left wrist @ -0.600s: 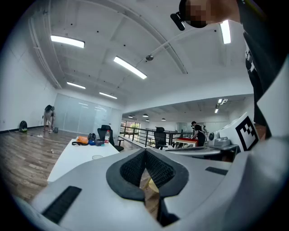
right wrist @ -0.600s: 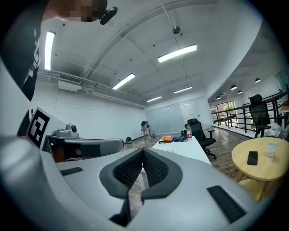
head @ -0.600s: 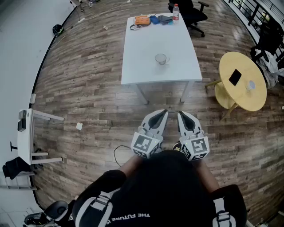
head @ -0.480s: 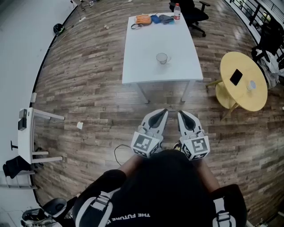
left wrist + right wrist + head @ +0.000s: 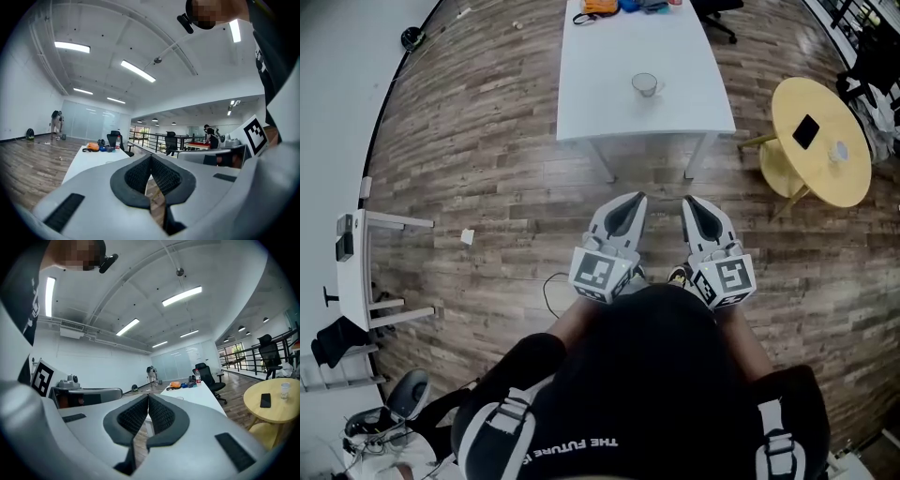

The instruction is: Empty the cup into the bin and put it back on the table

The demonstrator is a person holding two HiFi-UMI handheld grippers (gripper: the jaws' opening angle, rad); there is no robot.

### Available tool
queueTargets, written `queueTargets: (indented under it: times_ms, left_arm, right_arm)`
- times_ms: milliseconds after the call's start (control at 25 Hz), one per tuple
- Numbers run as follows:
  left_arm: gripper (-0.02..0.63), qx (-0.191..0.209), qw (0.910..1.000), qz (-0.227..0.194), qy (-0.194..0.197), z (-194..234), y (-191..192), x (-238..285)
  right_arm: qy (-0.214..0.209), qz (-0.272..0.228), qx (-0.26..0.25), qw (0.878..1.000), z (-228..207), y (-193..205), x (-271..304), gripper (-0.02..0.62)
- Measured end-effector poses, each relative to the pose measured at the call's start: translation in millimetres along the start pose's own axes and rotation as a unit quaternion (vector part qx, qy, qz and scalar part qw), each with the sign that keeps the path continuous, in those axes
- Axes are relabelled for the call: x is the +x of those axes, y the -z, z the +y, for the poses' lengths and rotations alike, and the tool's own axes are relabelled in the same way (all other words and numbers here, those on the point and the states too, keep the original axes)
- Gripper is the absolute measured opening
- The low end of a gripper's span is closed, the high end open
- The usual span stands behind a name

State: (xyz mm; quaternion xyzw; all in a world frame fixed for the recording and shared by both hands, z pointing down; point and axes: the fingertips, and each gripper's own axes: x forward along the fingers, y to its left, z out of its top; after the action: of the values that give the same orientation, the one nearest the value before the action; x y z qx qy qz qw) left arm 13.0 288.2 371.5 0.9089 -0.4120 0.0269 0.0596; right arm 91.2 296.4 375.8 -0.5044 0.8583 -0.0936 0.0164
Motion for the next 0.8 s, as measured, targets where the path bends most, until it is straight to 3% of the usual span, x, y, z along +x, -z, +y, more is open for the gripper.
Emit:
queueTargets:
  times_ms: [320, 520, 800]
  left_arm:
    - [0.021, -0.013, 0.9999, 0.002, 0.002, 41, 7, -17]
    - [0.021, -0.010, 0.9998, 0.014, 0.012, 59, 16, 0]
    - [0.021, -0.002, 0.9997, 0.017, 0.017, 86, 21, 64]
  right_arm:
    - [0.008, 0.021, -0.007, 1.000, 14, 16, 30, 0.017]
    - [0.022, 0.021, 0.000, 1.000, 4, 21, 47, 0.017]
    - [0.029, 0.013, 0.008, 0.999, -54, 21, 92, 0.017]
